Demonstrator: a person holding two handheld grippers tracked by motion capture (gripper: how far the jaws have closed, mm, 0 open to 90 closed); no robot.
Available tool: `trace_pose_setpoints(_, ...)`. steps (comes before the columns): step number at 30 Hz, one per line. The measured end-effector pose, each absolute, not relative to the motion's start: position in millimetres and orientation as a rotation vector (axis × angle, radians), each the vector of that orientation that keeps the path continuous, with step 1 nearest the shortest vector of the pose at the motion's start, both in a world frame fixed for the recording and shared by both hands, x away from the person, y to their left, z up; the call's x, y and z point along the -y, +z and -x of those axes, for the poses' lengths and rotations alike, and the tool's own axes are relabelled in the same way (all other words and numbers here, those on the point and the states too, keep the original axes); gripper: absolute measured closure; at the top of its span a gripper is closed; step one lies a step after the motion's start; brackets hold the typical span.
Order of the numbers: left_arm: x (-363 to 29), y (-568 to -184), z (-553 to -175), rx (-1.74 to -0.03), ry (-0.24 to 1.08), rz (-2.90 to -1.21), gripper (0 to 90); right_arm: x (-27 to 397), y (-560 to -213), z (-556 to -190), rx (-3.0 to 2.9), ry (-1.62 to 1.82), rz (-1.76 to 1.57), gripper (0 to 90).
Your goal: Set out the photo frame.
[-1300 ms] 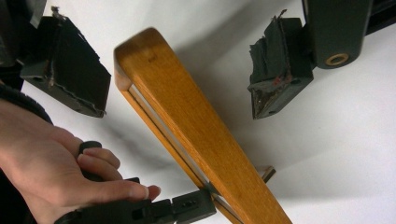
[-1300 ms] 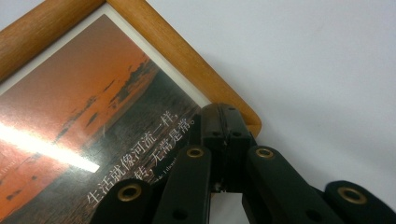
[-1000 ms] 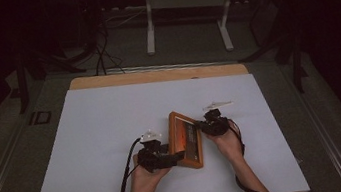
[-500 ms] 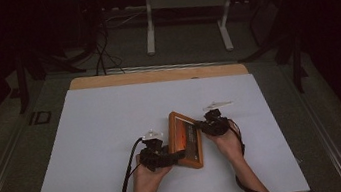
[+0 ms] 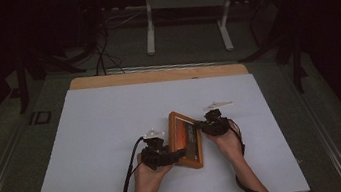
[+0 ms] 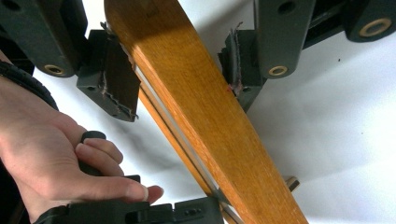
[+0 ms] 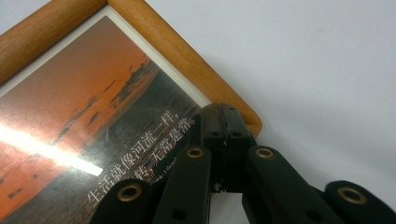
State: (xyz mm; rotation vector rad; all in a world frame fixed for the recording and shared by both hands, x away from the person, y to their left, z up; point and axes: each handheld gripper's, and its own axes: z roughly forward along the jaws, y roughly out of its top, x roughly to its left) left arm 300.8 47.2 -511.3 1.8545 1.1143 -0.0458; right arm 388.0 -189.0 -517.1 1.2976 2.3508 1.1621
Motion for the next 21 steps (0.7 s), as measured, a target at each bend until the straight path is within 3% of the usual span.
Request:
trace_pose_setpoints(6, -47.6, -511.5, -302.9, -1.146, -0.046, -1.836, 53.8, 187.4, -516.2, -387.5, -2.356, 1.138, -1.277, 90.0)
trace_pose_setpoints(21, -39.6, -505.0, -302.4, -1.135, -0.025, -1.85, 58.4, 194.1, -510.7, -385.6, -2.358, 1.1, -1.253, 89.9)
